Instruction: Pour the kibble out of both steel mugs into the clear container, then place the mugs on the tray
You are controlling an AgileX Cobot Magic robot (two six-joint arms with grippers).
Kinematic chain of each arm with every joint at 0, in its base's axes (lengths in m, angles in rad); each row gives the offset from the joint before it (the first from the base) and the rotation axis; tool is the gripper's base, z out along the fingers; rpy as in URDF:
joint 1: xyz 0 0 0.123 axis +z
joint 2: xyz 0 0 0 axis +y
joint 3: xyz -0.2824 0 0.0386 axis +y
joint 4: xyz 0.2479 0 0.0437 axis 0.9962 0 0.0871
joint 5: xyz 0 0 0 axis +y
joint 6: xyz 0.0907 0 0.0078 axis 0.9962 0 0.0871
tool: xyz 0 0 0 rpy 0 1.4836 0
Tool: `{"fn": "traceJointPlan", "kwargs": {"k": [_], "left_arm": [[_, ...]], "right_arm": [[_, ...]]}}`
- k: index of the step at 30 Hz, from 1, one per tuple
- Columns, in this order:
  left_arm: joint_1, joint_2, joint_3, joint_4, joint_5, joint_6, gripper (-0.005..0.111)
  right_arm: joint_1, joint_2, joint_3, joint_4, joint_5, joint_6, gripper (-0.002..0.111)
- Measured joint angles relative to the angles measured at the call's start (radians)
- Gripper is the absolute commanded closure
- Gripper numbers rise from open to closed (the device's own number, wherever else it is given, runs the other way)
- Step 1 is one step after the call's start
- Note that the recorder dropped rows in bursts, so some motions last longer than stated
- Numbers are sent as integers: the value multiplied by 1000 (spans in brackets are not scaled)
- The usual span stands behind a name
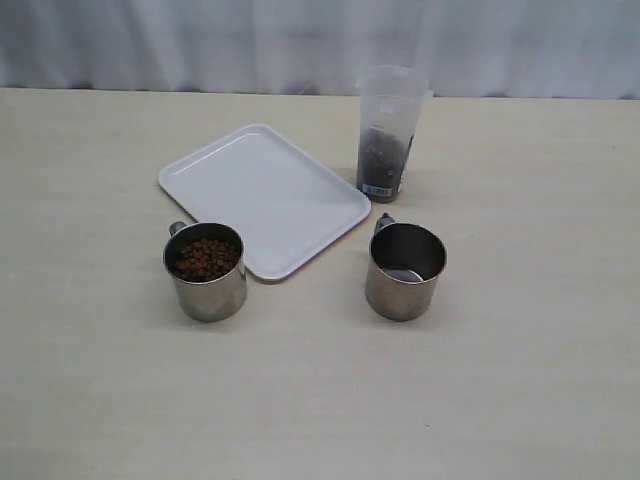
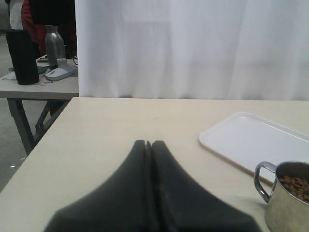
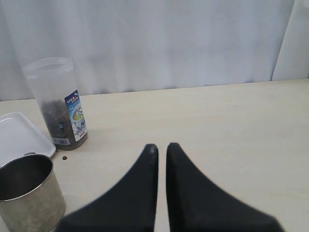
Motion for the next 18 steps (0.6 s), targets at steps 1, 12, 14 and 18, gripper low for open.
{"fn": "traceJointPlan", "kwargs": {"k": [1,12,14,18], "left_arm": [[0,0,0,0,0,0,107],[0,0,0,45,0,4,107],[0,0,0,57,0,11,107],[0,0,0,76,-2,25,107]], "right_arm": [[0,0,0,0,0,0,104],[0,0,0,0,0,0,104],[0,0,0,0,0,0,104],[0,0,0,0,0,0,104]]}}
